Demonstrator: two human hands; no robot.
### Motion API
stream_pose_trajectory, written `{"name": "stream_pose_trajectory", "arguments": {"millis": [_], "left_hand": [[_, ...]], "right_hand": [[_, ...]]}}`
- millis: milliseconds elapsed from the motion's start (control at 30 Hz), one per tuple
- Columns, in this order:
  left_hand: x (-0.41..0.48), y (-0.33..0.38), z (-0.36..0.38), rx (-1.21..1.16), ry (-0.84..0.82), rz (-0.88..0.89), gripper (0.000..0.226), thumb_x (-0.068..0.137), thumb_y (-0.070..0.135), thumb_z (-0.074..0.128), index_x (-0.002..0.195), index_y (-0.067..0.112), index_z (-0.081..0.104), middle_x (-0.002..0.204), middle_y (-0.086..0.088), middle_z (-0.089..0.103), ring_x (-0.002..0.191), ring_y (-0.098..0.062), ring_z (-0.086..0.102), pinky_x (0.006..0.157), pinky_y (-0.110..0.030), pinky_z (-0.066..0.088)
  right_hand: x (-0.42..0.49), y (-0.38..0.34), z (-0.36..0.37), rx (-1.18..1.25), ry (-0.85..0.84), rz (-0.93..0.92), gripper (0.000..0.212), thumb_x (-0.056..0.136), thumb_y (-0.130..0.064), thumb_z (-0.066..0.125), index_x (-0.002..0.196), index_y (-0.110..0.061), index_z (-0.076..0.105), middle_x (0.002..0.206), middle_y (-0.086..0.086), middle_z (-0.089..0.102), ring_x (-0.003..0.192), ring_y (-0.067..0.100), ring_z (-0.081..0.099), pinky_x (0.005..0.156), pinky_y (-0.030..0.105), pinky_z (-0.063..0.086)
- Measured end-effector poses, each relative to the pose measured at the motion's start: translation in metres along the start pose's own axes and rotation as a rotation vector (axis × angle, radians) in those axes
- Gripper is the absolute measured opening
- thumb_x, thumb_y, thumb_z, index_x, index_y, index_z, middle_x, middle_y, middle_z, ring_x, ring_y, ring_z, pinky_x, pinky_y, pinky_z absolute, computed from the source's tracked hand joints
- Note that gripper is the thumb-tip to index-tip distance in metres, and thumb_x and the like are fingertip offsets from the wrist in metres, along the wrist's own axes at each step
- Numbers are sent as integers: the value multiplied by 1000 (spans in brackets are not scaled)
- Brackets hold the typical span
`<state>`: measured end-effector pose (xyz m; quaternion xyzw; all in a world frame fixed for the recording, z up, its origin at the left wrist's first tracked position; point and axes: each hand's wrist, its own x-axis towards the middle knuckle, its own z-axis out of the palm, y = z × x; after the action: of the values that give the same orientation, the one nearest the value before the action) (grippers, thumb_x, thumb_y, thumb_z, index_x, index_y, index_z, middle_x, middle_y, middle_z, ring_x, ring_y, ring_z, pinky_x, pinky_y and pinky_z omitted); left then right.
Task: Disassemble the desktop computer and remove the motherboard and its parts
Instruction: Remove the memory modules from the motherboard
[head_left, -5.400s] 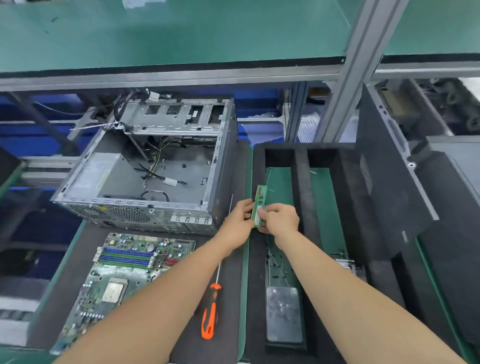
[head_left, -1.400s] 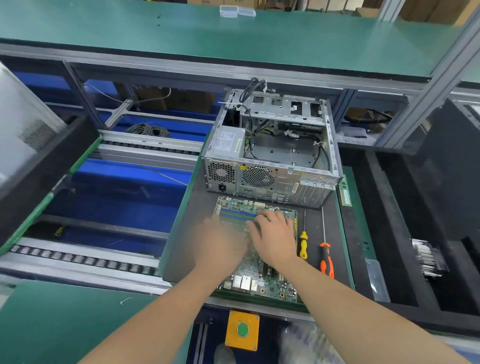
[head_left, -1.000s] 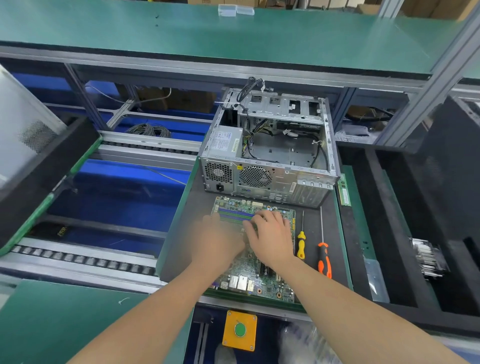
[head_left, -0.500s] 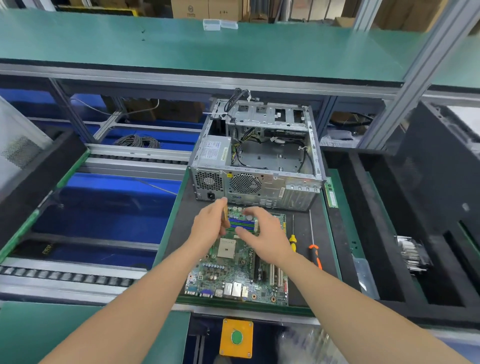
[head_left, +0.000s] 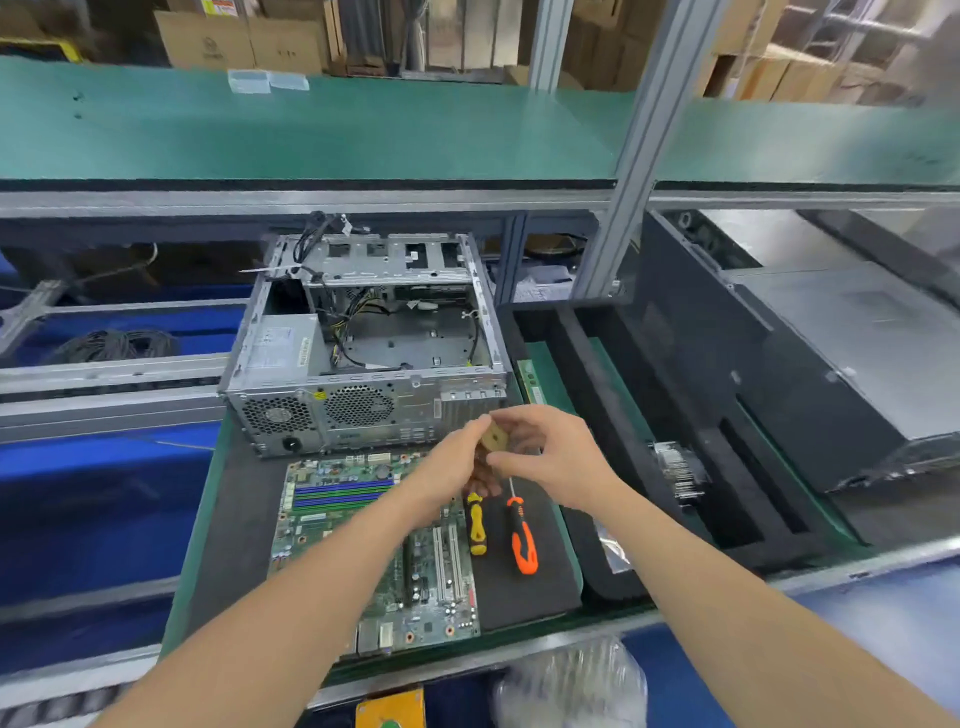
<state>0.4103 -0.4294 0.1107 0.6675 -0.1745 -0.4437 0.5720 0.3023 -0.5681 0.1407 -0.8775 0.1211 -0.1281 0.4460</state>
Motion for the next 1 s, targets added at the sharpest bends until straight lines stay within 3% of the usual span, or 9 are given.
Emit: {"name": "stream_pose_trajectory", "arguments": {"millis": [100, 333, 400, 500, 567, 700, 833, 1000], "left_hand": [[23, 1, 33, 6, 27, 2, 46, 111, 39, 37, 100, 5, 65, 74, -11, 71, 60, -25, 66, 52, -28, 50], [69, -15, 90, 207, 346, 15, 10, 99, 20, 62, 94, 15, 69, 74, -1, 75, 59, -14, 70, 61, -31, 57], [79, -16, 103, 343, 399, 30, 14, 96, 19, 63, 90, 24, 74, 82, 1, 77, 68, -15, 73, 70, -28, 58], [89, -17, 119, 489, 447, 35, 28, 96, 9, 56, 104, 22, 80, 105, 0, 78, 98, -19, 72, 94, -32, 55], [96, -20, 125, 574, 484, 37, 34, 96, 5, 53, 114, 19, 79, 118, -4, 73, 112, -21, 66, 105, -32, 48], [104, -26, 126, 647, 565, 10, 38, 98, 5, 49, 121, 19, 75, 122, -7, 61, 114, -24, 62, 98, -29, 46], [103, -28, 122, 765, 597, -40, 38, 98, 11, 50, 127, 25, 71, 117, -1, 52, 103, -27, 64, 88, -44, 55], [103, -32, 122, 803, 606, -53, 44, 98, 11, 49, 137, 20, 67, 120, 1, 50, 102, -26, 64, 88, -45, 55]], "right_hand": [[-3, 31, -29, -46, 23, 56, 46, 75, -28, 87, 119, -28, 72, 105, -18, 73, 95, 2, 70, 86, 23, 58], [8, 115, -70, -147, -33, 159, 45, 76, -22, 87, 119, -22, 73, 106, -15, 73, 92, -2, 67, 84, 16, 55], [15, 138, -74, -146, -55, 194, 45, 75, -19, 88, 118, -21, 73, 104, -13, 73, 88, -2, 68, 81, 13, 55], [26, 164, -75, -162, -116, 219, 46, 75, -19, 88, 118, -20, 74, 104, -11, 73, 85, -3, 66, 77, 5, 50], [35, 174, -74, -178, -156, 198, 46, 74, -18, 88, 117, -20, 73, 105, -9, 71, 85, -1, 66, 81, 11, 54], [54, 180, -67, -195, -234, 132, 45, 75, -20, 88, 117, -21, 72, 109, -5, 68, 89, 9, 66, 85, 24, 56], [71, 179, -59, -231, -289, 76, 45, 75, -24, 87, 117, -22, 70, 108, -7, 64, 91, 12, 61, 83, 27, 52], [83, 183, -54, -238, -328, 75, 43, 74, -18, 86, 114, -23, 72, 109, -4, 53, 84, 15, 59, 80, 32, 54]]}}
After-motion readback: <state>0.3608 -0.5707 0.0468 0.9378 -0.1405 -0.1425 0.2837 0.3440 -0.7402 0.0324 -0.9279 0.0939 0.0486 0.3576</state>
